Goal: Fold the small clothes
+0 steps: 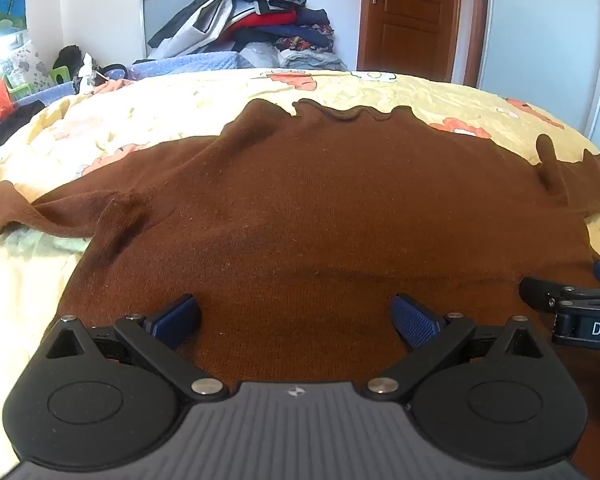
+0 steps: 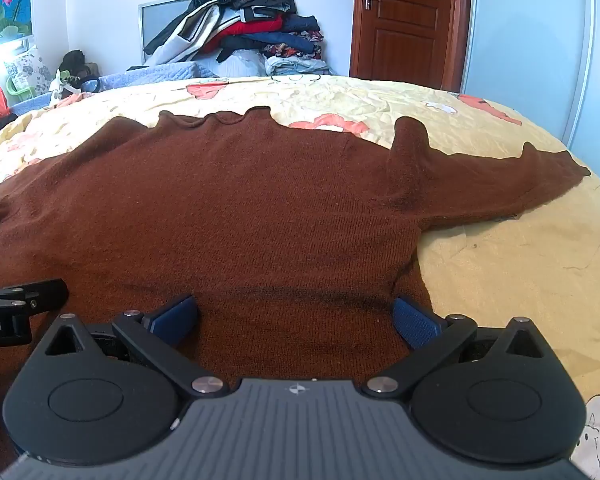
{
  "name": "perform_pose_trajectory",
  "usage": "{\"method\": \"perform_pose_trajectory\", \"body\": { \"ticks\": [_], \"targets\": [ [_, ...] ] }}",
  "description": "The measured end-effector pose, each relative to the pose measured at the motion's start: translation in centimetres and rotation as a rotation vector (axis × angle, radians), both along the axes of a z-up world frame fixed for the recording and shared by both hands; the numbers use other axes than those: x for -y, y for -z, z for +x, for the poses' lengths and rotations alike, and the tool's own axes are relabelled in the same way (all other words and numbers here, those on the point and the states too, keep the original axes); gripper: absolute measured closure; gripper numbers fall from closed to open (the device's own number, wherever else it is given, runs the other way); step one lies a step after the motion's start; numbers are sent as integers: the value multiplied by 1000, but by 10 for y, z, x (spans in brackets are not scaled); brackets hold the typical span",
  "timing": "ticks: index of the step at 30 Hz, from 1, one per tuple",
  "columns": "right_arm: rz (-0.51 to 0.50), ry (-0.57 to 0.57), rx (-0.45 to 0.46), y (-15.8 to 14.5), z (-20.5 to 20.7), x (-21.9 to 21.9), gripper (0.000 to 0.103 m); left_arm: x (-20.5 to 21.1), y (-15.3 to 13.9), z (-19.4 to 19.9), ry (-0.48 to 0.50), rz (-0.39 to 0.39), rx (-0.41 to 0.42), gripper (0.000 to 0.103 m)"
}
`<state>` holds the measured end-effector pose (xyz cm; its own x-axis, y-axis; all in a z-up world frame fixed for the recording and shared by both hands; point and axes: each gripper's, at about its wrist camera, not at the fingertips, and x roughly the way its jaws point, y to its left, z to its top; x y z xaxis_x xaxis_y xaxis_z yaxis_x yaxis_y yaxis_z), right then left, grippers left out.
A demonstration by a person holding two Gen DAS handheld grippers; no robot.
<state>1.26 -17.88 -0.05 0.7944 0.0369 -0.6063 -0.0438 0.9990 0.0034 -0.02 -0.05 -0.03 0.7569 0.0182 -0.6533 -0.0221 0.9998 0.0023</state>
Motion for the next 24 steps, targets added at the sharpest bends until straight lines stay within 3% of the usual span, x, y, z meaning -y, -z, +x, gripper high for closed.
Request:
{"method": "perform_pose_trajectory", "body": {
  "ticks": [24],
  "targets": [
    [2, 0, 2, 0, -1, 0, 0, 2, -1, -4, 4, -4, 9, 0]
  ]
}}
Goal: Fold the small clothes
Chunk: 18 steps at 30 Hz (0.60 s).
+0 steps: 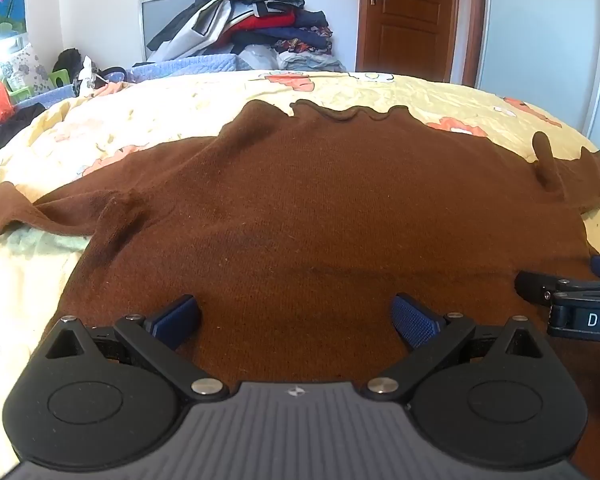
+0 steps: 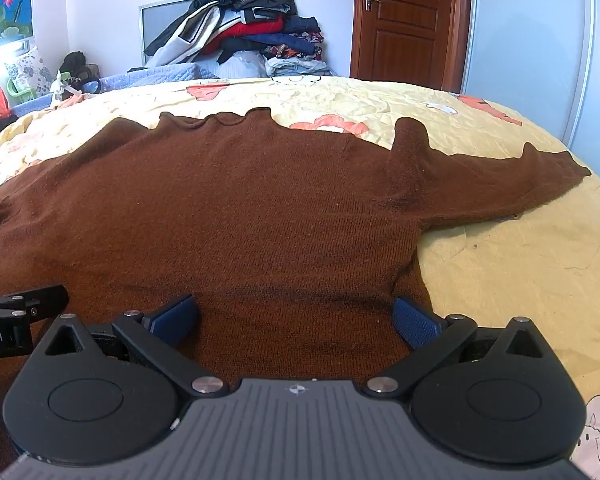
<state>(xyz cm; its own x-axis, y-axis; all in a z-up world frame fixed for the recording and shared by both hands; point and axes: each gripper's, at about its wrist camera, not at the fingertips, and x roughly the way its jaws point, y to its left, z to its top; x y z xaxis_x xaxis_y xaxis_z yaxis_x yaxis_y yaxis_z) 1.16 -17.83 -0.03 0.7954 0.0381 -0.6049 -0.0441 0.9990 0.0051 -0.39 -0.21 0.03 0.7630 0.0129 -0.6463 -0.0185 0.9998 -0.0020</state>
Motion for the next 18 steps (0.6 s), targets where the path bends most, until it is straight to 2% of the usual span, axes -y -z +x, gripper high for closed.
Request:
{"method": "perform_pose_trajectory", "body": {
  "ticks": [18],
  "targets": [
    [1, -2, 5, 0, -2, -1, 0, 1, 0, 0, -8, 1, 4, 0]
  ]
}}
